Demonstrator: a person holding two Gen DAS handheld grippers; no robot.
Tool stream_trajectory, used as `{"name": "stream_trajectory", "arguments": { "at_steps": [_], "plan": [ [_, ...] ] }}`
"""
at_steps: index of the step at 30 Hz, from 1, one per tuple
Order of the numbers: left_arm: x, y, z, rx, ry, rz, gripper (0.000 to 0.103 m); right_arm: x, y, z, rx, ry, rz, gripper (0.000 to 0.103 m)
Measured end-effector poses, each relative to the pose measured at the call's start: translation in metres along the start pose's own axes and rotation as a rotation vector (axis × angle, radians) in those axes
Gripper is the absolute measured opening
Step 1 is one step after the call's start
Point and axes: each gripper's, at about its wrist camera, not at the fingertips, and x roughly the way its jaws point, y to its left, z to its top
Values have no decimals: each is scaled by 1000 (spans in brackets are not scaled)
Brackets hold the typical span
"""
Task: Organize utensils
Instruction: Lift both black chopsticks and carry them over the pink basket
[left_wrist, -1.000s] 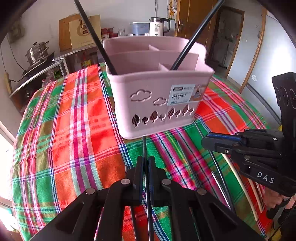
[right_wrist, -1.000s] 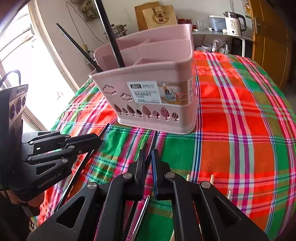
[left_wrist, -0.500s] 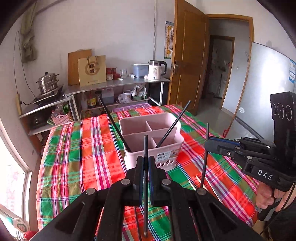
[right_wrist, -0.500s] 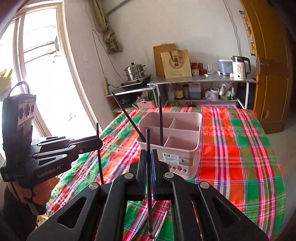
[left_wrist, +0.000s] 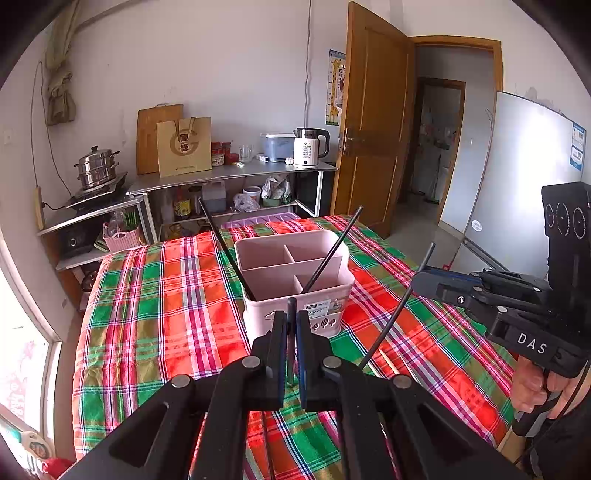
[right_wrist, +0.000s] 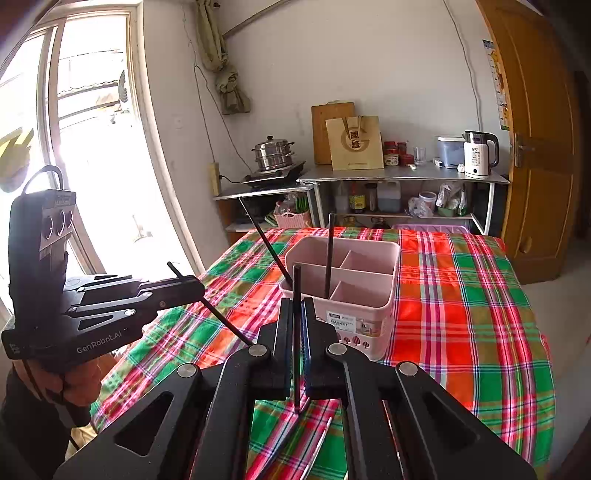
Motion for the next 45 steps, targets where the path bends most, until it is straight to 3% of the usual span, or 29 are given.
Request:
{"name": "stream_trajectory", "arguments": {
  "at_steps": [15, 31, 36, 45],
  "plan": [
    [-20, 10, 26, -34, -30, -29, 4, -10, 1, 23, -43, -53, 6, 4],
    [-59, 24, 120, -46, -189, 13, 4, -20, 4, 96, -53, -196, 32, 4],
    [-47, 30, 140, -44, -199, 14, 4, -11, 0, 115, -43, -227, 23, 4],
    [15, 44, 137, -74, -141, -11, 4, 25, -31, 119, 24, -204, 3, 4]
  ]
}}
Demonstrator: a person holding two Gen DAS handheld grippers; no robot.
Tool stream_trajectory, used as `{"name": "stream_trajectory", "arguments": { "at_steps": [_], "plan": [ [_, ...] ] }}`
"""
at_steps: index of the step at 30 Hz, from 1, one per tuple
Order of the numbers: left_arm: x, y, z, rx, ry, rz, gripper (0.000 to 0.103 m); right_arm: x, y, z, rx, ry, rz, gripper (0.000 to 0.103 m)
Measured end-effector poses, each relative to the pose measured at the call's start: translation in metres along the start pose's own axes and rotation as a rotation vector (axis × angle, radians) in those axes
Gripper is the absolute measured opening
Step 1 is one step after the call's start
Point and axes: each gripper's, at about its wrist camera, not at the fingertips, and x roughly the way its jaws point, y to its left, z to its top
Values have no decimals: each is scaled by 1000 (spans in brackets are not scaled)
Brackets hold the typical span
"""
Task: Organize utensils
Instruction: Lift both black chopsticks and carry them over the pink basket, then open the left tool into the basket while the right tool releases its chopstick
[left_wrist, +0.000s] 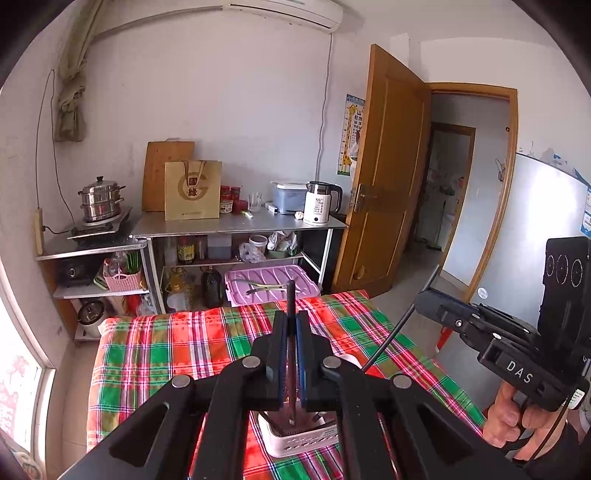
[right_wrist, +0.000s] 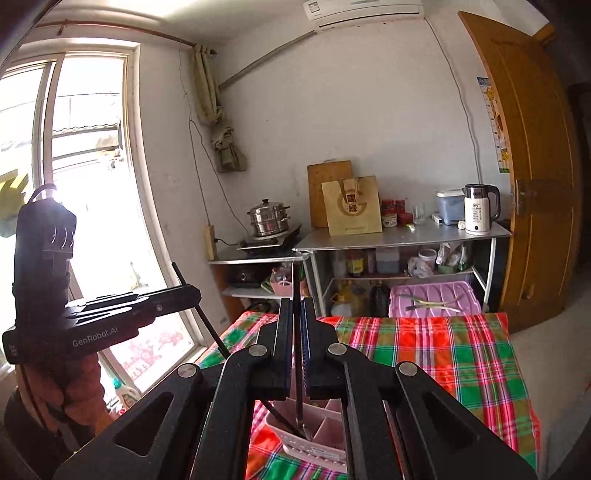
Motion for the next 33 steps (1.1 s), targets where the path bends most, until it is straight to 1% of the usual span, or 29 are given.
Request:
{"name": "stream_trajectory", "arguments": {
  "at_steps": [5, 8, 20, 22, 25, 27, 29, 31, 33],
  "plan": [
    [35, 11, -16, -18, 45, -2, 4, 20, -15, -13, 24, 39, -17, 4],
    [49, 17, -25, -31, 64, -1, 4, 29, -19, -22, 32, 65, -23, 4],
    [81, 32, -54, -59, 146, 1, 4, 61, -24, -60, 37, 190, -18, 4],
    [82, 33, -58, -62, 156, 7, 4, 62, -24, -64, 39, 210, -5, 4],
    [75, 35, -60, -73, 144, 4, 5, 58, -21, -63, 32, 215, -6, 5],
    [67, 34, -58, -73, 126, 6, 6, 51, -19, -60, 17, 203, -6, 10],
    [57, 33, -55, -67, 103, 5, 10, 43, -17, -56, 9, 187, -11, 13],
    [46, 30, -54, -65, 86, 7, 15, 34, -15, -52, 5, 172, -14, 13],
    [33, 27, -54, -59, 64, 12, 16, 24, -14, -49, 7, 158, -15, 13]
  ]
}}
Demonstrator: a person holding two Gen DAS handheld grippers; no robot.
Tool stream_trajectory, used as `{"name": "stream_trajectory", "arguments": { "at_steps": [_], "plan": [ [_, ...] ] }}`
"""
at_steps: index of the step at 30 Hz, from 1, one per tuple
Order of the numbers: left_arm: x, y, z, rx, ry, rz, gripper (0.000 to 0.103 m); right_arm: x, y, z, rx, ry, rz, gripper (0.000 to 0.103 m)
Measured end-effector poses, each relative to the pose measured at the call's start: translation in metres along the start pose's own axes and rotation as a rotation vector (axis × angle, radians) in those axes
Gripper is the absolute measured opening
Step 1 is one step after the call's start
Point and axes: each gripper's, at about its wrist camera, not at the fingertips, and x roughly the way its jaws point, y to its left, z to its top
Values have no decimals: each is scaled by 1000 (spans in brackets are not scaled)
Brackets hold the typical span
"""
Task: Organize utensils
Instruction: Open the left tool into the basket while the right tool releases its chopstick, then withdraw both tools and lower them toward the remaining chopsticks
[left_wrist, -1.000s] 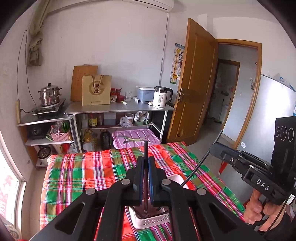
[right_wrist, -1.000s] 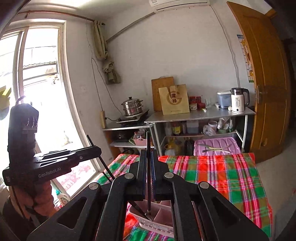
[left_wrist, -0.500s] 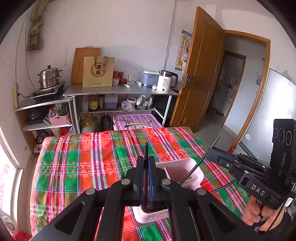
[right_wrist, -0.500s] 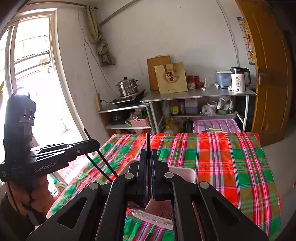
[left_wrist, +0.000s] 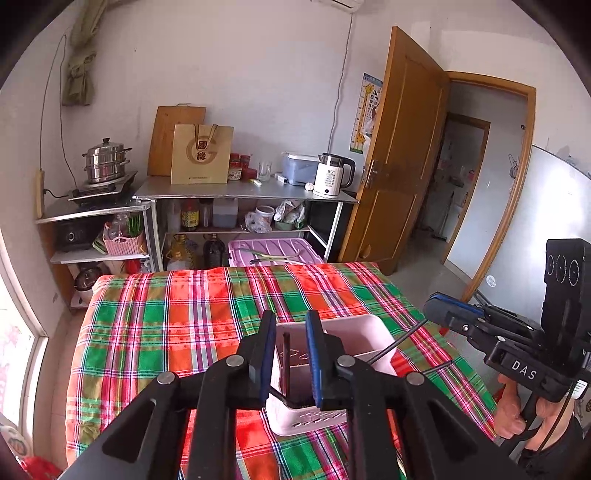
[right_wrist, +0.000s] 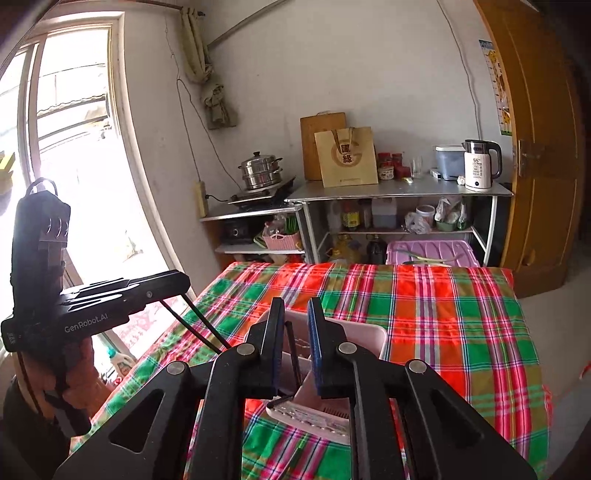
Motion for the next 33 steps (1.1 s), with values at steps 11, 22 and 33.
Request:
{"name": "stream_trajectory", "arguments": {
  "at_steps": [11, 22, 33],
  "plan": [
    [-68, -19, -43, 10, -74, 10, 18, -69, 6, -29, -15, -55, -4, 14],
    [-92, -37, -126, 33, -28, 7, 18, -109, 6, -84, 5, -44, 19, 15],
    [-78, -31, -179, 13, 79, 30, 18, -94, 0, -125, 52, 46, 35, 15]
  ]
}}
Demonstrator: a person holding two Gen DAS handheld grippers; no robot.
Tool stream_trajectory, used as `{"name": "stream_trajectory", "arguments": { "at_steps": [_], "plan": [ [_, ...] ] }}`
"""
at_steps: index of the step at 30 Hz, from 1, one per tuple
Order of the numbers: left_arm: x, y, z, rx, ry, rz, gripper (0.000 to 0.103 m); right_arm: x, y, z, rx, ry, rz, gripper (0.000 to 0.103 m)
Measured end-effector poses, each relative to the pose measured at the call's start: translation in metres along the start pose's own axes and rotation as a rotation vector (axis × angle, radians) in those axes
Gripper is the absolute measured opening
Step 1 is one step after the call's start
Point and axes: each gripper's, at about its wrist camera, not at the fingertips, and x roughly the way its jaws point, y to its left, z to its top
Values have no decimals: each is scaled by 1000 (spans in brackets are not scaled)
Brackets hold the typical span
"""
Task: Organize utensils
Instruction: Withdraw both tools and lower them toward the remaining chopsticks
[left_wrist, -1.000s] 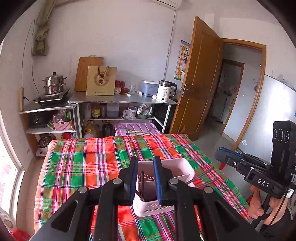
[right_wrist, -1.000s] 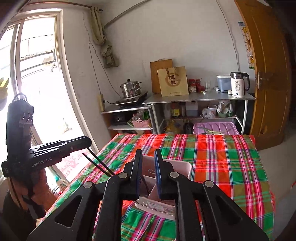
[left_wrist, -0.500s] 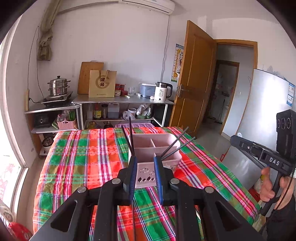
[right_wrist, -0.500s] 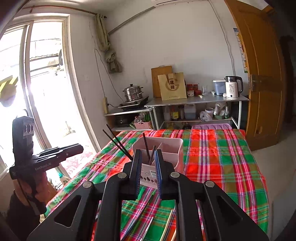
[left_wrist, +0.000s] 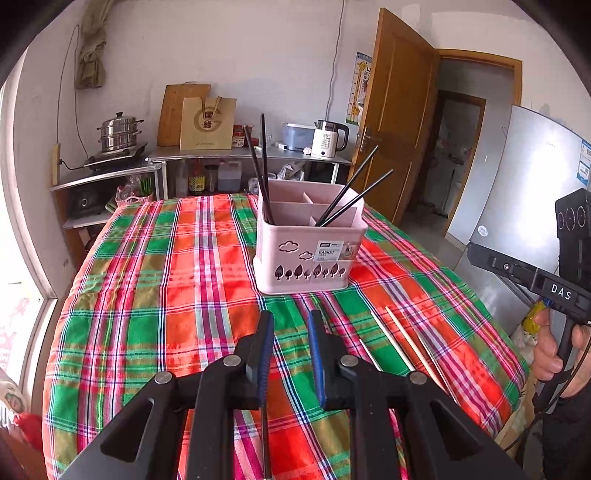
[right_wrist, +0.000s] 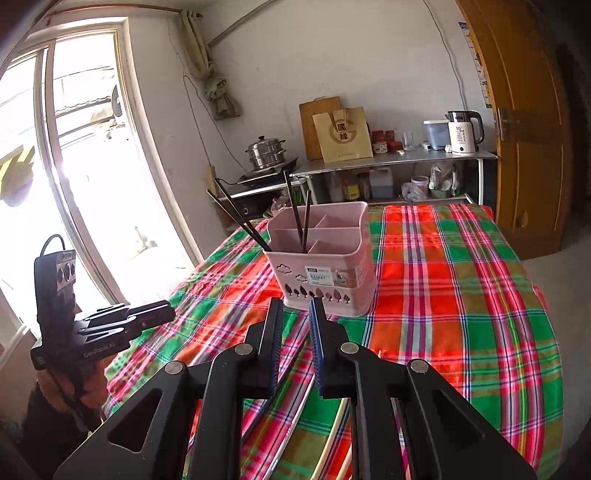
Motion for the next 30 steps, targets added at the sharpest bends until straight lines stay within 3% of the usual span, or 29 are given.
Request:
{"name": "stream_trajectory", "arguments": {
  "at_steps": [9, 13, 22, 30],
  "plan": [
    [29, 9, -7, -2, 73, 13, 18, 28, -3, -13, 12, 71, 1, 15],
    [49, 17, -10, -9, 120, 19, 29, 48, -1, -21, 16, 126, 2, 15],
    [109, 28, -10, 14, 250, 26, 30, 104, -2, -38, 35, 258, -21, 15],
    [147, 29, -16, 43, 343, 85, 30, 146, -1, -42, 41, 344, -43, 14]
  ]
}}
